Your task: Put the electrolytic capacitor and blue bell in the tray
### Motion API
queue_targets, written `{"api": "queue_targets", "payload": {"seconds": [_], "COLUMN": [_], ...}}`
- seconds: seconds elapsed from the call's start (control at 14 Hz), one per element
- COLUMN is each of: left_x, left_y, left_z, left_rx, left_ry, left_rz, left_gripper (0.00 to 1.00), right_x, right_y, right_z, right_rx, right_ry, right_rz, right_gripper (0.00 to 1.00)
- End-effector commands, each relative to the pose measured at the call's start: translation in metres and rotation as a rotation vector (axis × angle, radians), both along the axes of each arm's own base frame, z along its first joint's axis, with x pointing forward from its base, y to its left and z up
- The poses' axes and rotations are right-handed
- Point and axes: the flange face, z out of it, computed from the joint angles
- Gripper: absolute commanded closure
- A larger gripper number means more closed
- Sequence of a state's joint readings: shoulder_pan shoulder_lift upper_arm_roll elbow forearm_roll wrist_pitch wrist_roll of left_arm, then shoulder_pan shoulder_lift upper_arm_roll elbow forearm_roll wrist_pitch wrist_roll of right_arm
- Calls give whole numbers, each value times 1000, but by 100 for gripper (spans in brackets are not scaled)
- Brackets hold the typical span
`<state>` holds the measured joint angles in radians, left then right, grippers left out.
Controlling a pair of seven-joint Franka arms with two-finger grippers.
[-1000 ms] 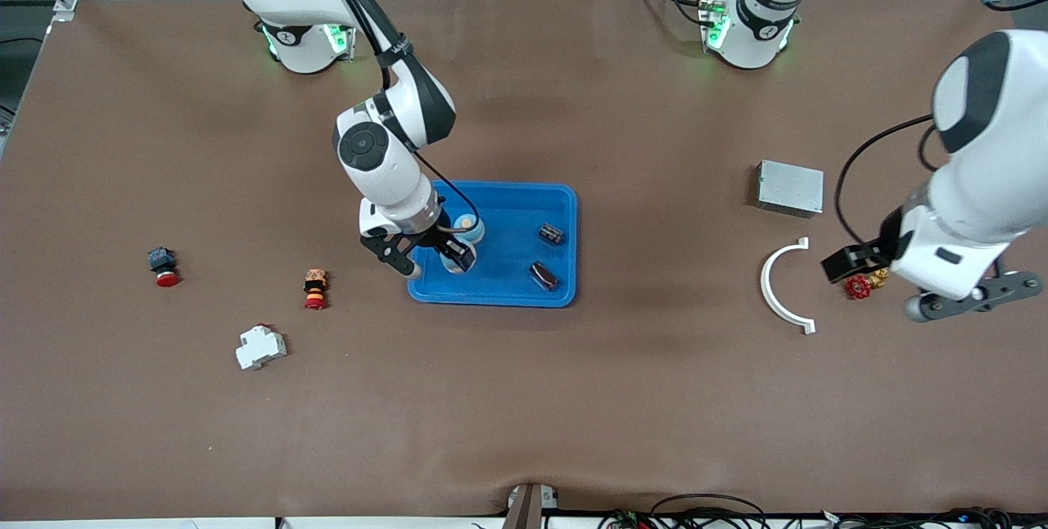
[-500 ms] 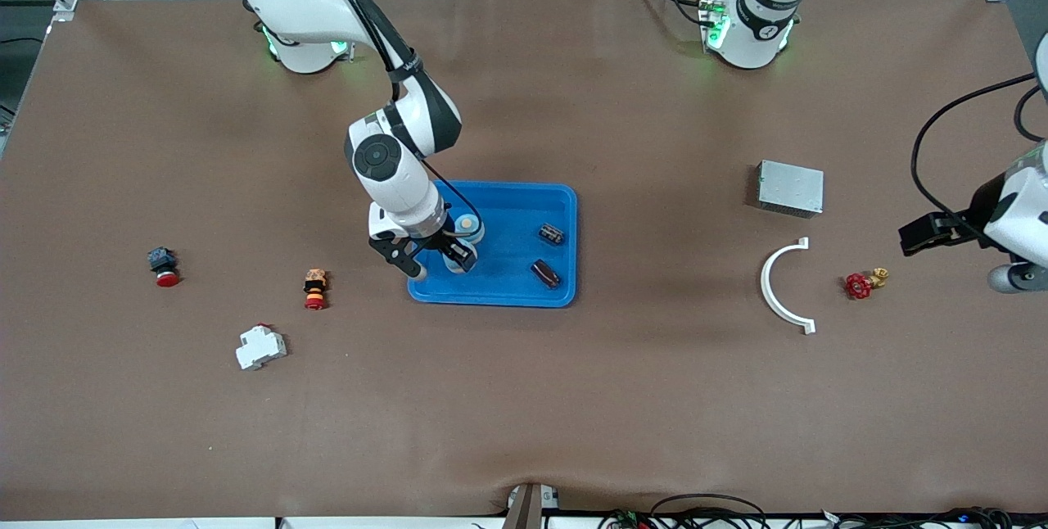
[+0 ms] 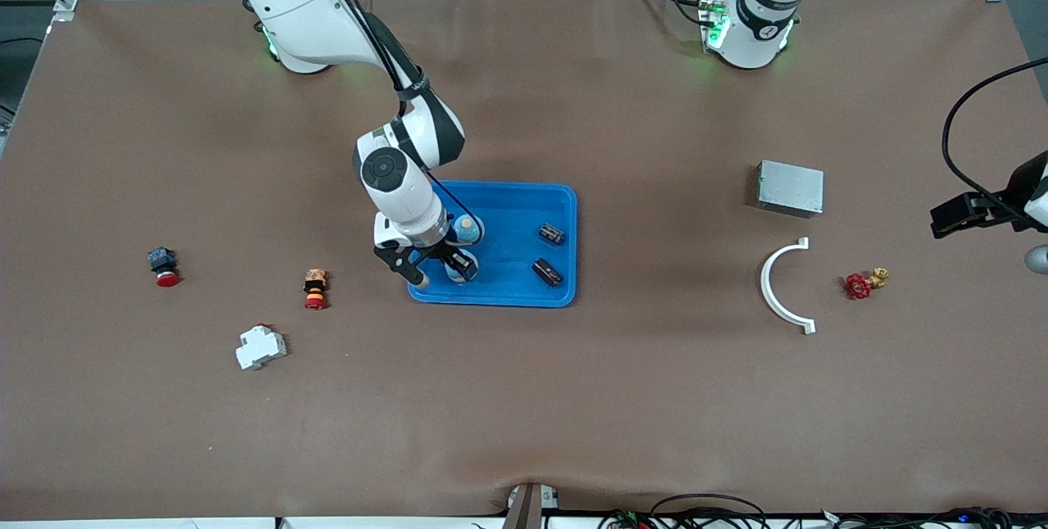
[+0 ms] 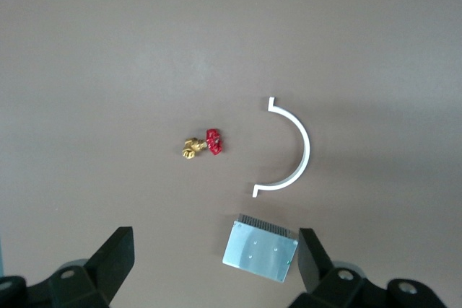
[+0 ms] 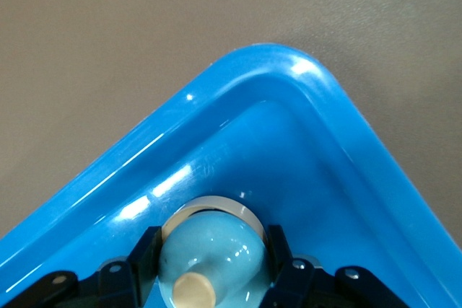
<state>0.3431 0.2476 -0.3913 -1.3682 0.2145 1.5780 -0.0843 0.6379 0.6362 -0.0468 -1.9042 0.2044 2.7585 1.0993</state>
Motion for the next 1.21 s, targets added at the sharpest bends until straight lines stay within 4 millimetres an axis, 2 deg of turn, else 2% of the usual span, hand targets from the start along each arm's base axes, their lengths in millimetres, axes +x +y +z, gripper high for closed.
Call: {"api": "queue_targets", "payload": {"seconds": [0.0, 0.29, 0.36, 0.43, 0.5, 0.64, 0.79, 1.0, 1.14], "left_x": [-13, -33, -42, -46, -47, -51, -52, -72, -84], "left_y": [6, 9, 15, 16, 16, 12, 6, 22, 24], "left_z": [10, 37, 45, 50, 50, 57, 55, 57, 59], "left_rx": [-5, 10, -9, -32, -34, -38, -37, -96, -103], "left_ry": [16, 21, 25, 27, 26, 14, 21, 1, -8], "left_rz": [-19, -24, -5, 4, 5, 3, -6, 25, 11], "left_gripper": [0, 0, 0, 0, 0, 0, 0, 0, 0], "right_x": [6, 4, 5, 5, 2, 4, 6, 15, 22], "right_y": [5, 7, 5, 5, 9, 9, 6, 0, -14], "right_z": [2, -1, -1, -2, -1, 0, 2, 8, 13], "right_rx": [19, 16, 15, 14, 14, 16, 16, 8, -14], "right_ry": [-3, 0, 1, 1, -1, -3, -6, -8, 27], "right_rz": [-26, -23, -26, -25, -17, -19, -17, 2, 32], "right_gripper": [100, 100, 74, 1, 0, 0, 0, 0, 0]}}
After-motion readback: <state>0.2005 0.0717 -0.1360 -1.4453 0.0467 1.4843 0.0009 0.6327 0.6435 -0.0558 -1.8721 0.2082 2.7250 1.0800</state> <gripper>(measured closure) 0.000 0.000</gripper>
